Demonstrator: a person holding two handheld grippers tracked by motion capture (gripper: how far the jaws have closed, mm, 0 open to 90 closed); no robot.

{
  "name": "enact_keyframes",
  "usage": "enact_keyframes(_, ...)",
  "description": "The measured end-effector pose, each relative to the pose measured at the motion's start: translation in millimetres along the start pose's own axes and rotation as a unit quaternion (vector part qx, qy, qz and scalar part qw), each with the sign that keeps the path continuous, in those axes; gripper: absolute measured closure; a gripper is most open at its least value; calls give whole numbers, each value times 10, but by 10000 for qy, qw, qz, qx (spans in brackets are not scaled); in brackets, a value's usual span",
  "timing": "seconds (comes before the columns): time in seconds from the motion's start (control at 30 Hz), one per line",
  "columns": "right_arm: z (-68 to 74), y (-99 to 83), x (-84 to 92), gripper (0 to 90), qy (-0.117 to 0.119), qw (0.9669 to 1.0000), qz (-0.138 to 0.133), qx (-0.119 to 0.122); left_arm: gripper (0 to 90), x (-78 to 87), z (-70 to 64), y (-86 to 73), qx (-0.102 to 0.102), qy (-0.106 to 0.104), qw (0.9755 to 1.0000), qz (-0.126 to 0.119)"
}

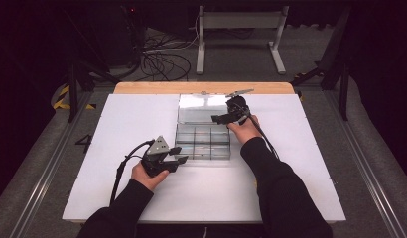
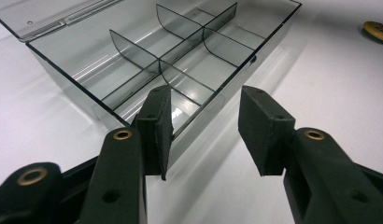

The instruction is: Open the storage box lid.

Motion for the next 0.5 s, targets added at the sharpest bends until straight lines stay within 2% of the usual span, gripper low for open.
enact_keyframes(0.13, -21, -19, 0, 142, -43, 10000, 48, 16, 551, -2, 3, -2, 11, -5, 10000, -11)
enact_keyframes(0.2, -9, 0, 9, 142, 4, 10000, -2, 3, 550, -3, 2, -2, 21, -8, 10000, -16)
enact_keyframes(0.3, 20, 50, 34, 142, -19, 9999, -110, 120, 545, -2, -3, -1, 28, -12, 10000, -15)
enact_keyframes(0.5, 74, 178, 199, 134, 46, 9994, -277, 195, 540, 3, -5, 0, 16, -31, 10000, -18)
Point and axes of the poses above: each handheld gripper's, and its own axes: x roughly backward along the jaws, y roughly out of its top, z roughly to its left, the point moved 7 cm from there along -x, roughly forward along the jaws, and after that the axes turned 15 degrees about -z, right-handed, at the moved point
